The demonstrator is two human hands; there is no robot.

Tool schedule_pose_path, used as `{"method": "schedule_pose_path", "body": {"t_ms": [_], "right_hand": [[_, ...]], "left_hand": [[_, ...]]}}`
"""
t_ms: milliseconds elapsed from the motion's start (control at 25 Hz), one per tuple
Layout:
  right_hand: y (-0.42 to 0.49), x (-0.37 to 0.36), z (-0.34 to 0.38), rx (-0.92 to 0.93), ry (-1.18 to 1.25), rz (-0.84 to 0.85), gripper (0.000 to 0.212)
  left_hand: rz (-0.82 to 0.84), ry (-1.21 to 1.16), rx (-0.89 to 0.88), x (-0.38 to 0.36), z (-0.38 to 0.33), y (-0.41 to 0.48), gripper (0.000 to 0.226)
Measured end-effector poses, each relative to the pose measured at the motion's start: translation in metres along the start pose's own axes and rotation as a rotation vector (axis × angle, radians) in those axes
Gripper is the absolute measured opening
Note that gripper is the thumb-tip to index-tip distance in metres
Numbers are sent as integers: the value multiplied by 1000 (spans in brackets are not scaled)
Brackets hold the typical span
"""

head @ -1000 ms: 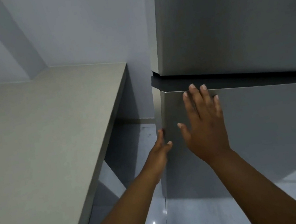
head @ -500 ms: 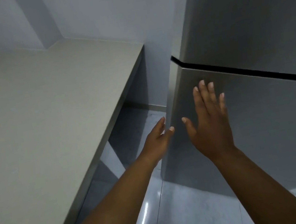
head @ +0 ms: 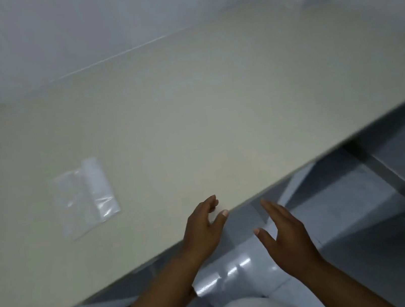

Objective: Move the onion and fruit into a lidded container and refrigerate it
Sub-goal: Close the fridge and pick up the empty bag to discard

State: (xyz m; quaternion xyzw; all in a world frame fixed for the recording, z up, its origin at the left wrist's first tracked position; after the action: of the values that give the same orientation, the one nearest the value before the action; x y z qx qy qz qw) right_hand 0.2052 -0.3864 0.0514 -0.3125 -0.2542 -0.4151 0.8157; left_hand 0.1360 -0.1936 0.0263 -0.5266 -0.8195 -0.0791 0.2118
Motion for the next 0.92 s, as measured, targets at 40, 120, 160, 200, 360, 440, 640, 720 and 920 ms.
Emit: {"method": "schedule_pose_path", "body": {"t_ms": [40, 120, 160, 200, 360, 440, 640, 720, 920], "right_hand": [[9, -18, 22, 32, 16, 77, 62], [29, -56, 66, 77, 51, 213, 57], [39, -77, 90, 81, 59, 269, 54], [50, -96, 112, 71, 69, 309, 51], [90, -168, 194, -13, 71, 412, 44], [107, -200, 224, -56, 27, 422, 45], [134, -257, 263, -156, -58, 358, 32], [137, -268, 268, -133, -118, 341, 32], [131, -274, 270, -38, -182, 416, 17]], "left_hand": [[-93, -3, 38, 30, 14, -4, 54], [-289, -19, 127, 87, 43, -15, 51], [-386, -22, 178, 116, 58, -22, 49], [-469, -13, 228, 141, 70, -27, 46], [-702, 112, 424, 226, 121, -36, 42], [-731, 133, 549, 254, 142, -36, 49], [-702, 17, 720, 295, 175, -24, 57], [-695, -75, 771, 302, 180, -23, 55], [-770, -303, 788, 297, 182, -54, 5]]}}
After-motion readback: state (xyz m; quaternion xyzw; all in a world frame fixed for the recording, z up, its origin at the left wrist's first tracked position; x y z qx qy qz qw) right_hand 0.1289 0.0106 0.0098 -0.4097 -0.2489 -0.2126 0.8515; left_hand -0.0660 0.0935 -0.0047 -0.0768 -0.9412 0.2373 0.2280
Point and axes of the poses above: each hand's wrist, its own y-axis towards the middle knuckle, its own x-axis out of the back of the hand, z = x × y, the point moved 1 cm from there along y, towards the middle knuckle, and after that the axes turned 10 degrees about -x, right-handed, at the moved point
